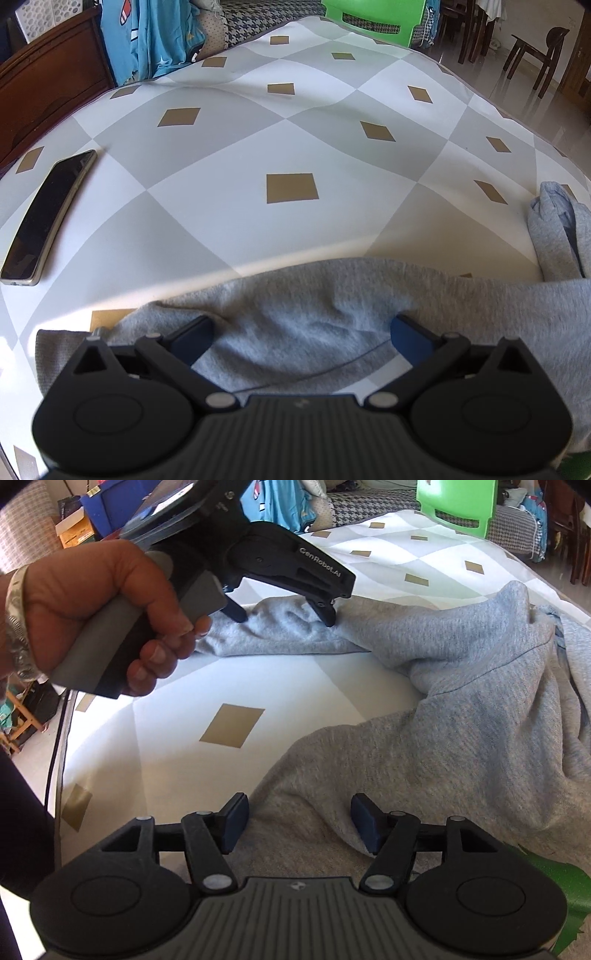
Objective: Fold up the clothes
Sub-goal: 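Smooth the folded sweatshirt flat with the left gripper held closed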
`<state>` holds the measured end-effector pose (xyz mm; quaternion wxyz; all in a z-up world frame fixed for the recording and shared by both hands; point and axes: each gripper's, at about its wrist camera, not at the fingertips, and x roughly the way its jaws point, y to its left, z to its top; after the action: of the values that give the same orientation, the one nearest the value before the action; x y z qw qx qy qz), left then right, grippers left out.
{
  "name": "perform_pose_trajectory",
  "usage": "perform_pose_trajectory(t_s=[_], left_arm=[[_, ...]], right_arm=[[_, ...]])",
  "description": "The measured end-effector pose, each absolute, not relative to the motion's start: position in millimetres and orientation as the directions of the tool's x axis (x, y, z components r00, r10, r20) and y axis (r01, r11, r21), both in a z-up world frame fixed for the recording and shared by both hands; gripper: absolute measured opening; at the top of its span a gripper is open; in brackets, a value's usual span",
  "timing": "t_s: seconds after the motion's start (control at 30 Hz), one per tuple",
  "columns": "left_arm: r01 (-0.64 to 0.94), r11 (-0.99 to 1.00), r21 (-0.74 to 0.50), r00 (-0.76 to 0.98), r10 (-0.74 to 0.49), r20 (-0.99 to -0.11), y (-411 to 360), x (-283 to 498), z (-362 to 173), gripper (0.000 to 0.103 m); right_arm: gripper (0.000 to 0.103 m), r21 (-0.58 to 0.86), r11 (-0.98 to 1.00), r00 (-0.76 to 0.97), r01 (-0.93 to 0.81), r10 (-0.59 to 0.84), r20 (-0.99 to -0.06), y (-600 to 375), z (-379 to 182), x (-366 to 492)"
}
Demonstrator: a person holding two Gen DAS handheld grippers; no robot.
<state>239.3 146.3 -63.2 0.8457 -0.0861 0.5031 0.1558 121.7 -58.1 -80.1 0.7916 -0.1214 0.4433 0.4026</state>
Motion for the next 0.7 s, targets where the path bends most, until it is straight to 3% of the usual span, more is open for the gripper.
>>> perform_pose_trajectory(t_s=[0.5,0.7], left_arm=[[-0.246,0.953,0.179,0.393,0.267,-0.880,150.0,215.5,-72.0,0.103],[-0.238,0.956,0.170,0.385,0.254,-0.887,163.3,190.1,-72.1,0.103]], right_arm=[[0.068,0.212,0.513,0.112,-0.832,0.530,-0.841,-60.9,-73.7,80.9],[0.067,0.245,0.560,0.117,-0.791,0.532,-0.839,-64.2,-68.3,83.3]])
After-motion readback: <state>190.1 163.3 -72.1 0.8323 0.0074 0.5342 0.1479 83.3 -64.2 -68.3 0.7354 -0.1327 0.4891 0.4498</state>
